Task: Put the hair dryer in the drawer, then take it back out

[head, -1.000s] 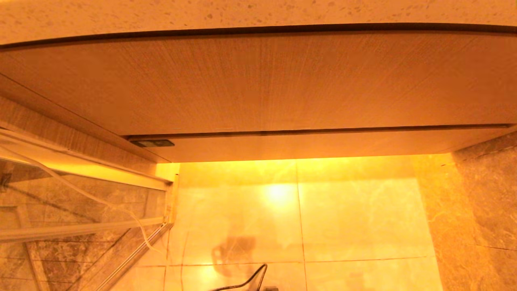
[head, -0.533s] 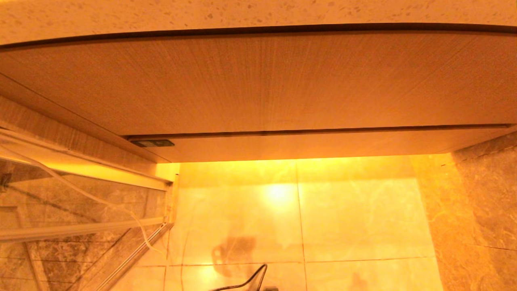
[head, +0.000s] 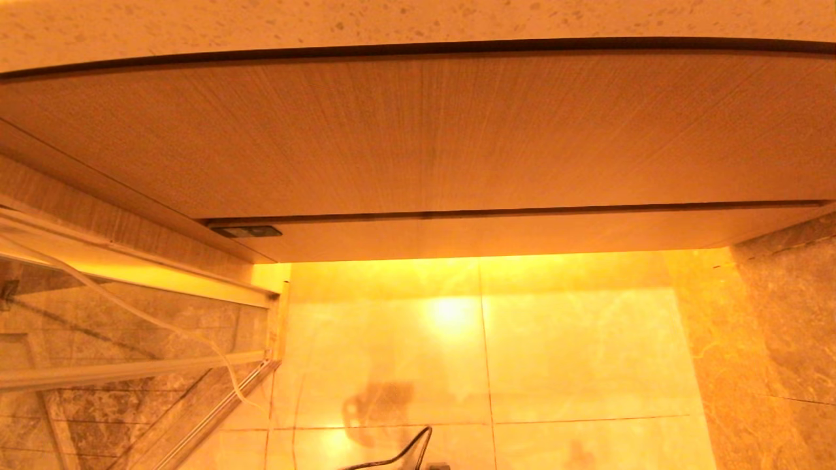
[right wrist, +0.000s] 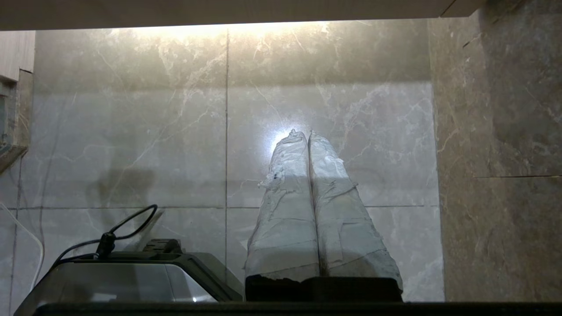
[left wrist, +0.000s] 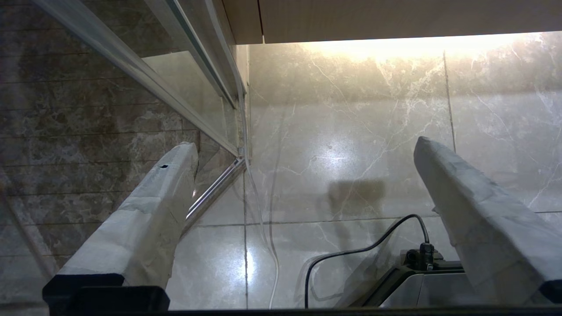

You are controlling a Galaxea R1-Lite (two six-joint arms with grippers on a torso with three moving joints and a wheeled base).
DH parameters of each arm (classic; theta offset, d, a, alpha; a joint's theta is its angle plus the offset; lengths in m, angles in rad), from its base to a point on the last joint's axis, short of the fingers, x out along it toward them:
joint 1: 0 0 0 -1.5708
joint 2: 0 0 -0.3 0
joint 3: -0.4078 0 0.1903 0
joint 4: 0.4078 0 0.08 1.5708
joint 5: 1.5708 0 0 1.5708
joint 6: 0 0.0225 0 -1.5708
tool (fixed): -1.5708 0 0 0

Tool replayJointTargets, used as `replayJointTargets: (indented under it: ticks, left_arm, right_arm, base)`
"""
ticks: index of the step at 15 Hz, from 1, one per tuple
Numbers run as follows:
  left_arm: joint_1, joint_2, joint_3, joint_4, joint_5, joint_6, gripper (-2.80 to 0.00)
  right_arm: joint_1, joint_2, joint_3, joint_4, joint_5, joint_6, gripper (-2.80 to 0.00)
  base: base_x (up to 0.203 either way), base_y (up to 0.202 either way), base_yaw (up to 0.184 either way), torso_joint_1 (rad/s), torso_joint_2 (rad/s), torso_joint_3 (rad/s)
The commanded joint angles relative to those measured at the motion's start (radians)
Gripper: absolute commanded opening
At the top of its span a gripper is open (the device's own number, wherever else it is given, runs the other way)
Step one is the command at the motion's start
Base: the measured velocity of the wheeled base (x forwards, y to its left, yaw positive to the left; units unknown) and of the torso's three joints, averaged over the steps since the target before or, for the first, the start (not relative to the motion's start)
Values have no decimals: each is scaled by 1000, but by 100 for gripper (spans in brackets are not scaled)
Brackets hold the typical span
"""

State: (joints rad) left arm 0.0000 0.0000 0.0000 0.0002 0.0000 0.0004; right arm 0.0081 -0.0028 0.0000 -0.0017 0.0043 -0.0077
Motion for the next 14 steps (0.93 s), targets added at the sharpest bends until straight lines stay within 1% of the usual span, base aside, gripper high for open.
replayJointTargets:
  ticks: [1, 4, 8, 14]
  left_arm:
    - [0, 0, 0, 0, 0, 0, 0]
    - [0, 0, 0, 0, 0, 0, 0]
    - [0, 0, 0, 0, 0, 0, 0]
    - [0, 0, 0, 0, 0, 0, 0]
  right_arm:
    - [1, 4, 2, 3, 0, -2, -280]
    - [1, 3, 2, 8, -1, -1, -280]
    - [1, 4, 2, 6, -13, 46, -280]
    - [0, 4, 2, 6, -16, 48, -280]
  base:
    - [0, 0, 0, 0, 0, 0]
    - [0, 0, 0, 0, 0, 0]
    - [0, 0, 0, 0, 0, 0]
    - [0, 0, 0, 0, 0, 0]
